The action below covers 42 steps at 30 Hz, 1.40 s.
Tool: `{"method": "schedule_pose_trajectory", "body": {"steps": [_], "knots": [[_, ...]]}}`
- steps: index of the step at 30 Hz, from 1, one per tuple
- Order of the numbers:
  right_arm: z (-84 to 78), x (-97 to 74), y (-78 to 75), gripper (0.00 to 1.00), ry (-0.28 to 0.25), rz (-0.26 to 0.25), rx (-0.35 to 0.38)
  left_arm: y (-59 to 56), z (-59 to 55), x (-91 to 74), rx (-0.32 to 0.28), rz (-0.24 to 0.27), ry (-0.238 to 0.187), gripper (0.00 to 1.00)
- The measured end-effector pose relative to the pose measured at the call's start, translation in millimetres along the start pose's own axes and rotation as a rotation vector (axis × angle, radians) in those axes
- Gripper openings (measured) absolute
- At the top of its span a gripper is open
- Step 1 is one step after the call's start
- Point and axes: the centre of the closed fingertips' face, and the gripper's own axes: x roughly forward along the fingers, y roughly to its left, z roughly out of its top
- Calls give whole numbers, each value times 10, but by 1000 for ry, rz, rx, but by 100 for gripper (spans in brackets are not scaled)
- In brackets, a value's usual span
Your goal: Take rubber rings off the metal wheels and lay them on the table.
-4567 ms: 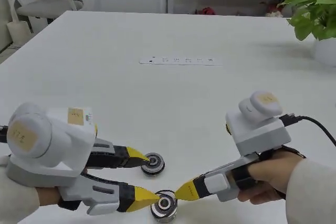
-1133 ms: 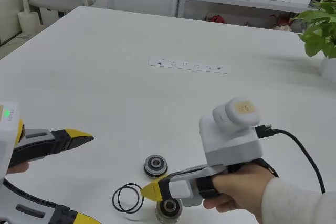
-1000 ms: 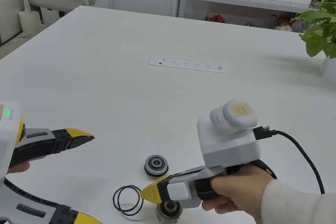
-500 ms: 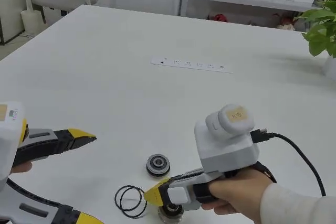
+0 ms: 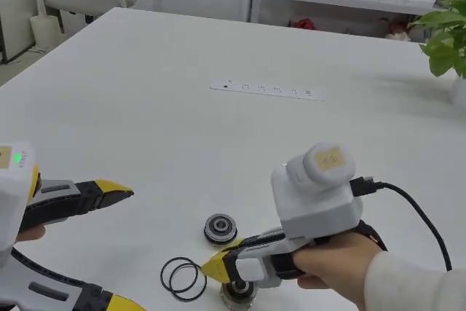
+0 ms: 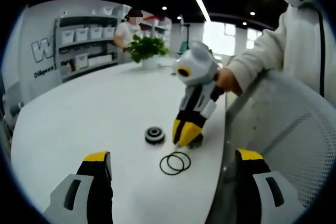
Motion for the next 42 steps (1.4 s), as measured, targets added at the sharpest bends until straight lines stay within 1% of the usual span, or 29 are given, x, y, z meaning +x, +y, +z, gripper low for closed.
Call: {"method": "schedule_pose_trajectory", "body": {"steps": [8, 11, 15, 23, 26, 31, 35, 37, 38, 40, 42], "knots": [[149, -116, -83, 7, -60, -26, -3, -5, -10, 6, -2, -4, 4, 99], [199, -152, -85, 9, -81, -19, -9, -7, -10, 7, -2, -4, 4, 99], [256, -197, -88, 10, -102, -28, -37, -13, -9, 9, -2, -5, 5, 99], [377, -304, -70, 15, -149, -25, -103, -22, -8, 16, -4, -10, 5, 99], [423, -345, -45, 19, -168, -20, -145, -22, -11, 16, -5, -11, 6, 99], [495, -421, -26, 25, -199, -19, -184, -21, -13, 16, -9, -10, 7, 99], [525, -473, -46, 28, -211, -28, -200, -24, -11, 16, -12, -10, 6, 99], [527, -494, -46, 31, -214, -24, -208, -28, -13, 17, -16, -12, 6, 98], [525, -500, -48, 32, -214, -21, -207, -29, -13, 19, -17, -12, 7, 98], [526, -514, -37, 39, -218, -8, -196, -32, -21, 20, -20, -13, 10, 97], [532, -533, -34, 43, -222, -8, -205, -34, -24, 21, -21, -14, 11, 97]]}}
